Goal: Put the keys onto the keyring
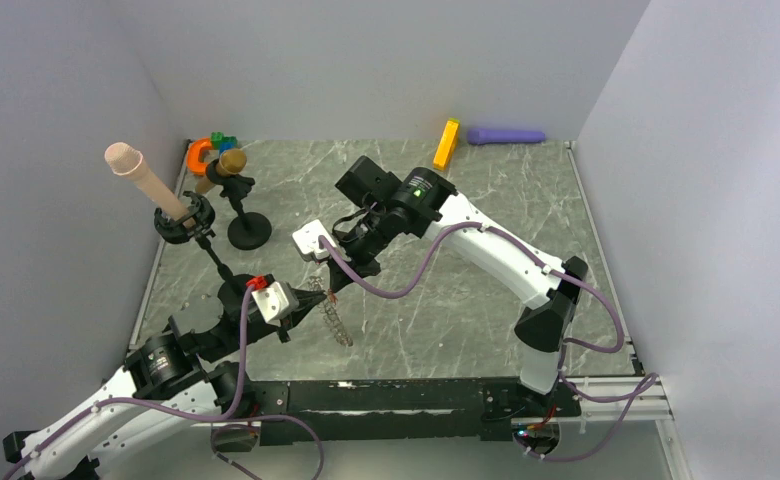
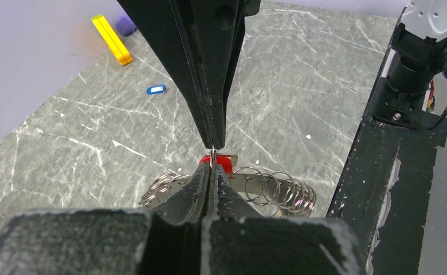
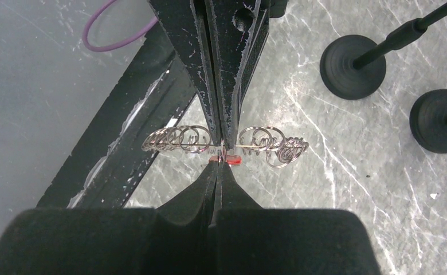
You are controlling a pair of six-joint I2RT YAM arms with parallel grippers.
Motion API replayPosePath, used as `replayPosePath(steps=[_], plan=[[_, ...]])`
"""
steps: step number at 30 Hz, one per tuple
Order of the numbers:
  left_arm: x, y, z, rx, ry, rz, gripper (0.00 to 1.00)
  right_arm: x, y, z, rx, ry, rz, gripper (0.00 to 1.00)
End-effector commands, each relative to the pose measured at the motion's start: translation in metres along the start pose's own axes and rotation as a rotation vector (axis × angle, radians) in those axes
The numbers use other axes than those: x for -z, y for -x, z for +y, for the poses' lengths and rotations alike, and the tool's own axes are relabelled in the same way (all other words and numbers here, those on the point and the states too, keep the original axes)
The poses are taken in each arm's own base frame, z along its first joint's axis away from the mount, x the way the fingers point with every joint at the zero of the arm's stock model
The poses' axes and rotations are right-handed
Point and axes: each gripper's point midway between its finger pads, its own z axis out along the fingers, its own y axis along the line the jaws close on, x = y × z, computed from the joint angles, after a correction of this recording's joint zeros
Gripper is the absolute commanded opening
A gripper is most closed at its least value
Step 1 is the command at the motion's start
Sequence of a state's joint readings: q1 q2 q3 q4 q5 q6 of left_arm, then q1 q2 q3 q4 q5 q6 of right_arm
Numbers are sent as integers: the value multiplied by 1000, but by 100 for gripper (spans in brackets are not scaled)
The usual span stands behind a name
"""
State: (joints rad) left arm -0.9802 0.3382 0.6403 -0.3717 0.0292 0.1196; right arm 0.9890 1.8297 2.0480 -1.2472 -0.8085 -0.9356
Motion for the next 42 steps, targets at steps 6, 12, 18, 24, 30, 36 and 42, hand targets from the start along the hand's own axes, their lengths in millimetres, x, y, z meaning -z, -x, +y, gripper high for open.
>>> replayPosePath(steps=[6,12,18,24,30,36,42], plan=[[5,13,1,-14,-3,-19,0,6,20,-1,54,2,-76,0],[4,14,2,-16,0,-23,0,5,20,0,48,9,-80,0],[2,18,1,-15,-8,-43,0,2,18,0,42,15,-80,0],[0,20,1,-16,-11,-41,0,1,17,1,42,20,-82,0],[-1,22,1,-10,-11,-47,0,-2,17,3,37,30,-84,0],[-1,23,2,-5,-3,-53,0,-4,16,6,36,38,-81,0],[-2,23,2,1,-3,-51,0,-6,17,5,37,37,-82,0]])
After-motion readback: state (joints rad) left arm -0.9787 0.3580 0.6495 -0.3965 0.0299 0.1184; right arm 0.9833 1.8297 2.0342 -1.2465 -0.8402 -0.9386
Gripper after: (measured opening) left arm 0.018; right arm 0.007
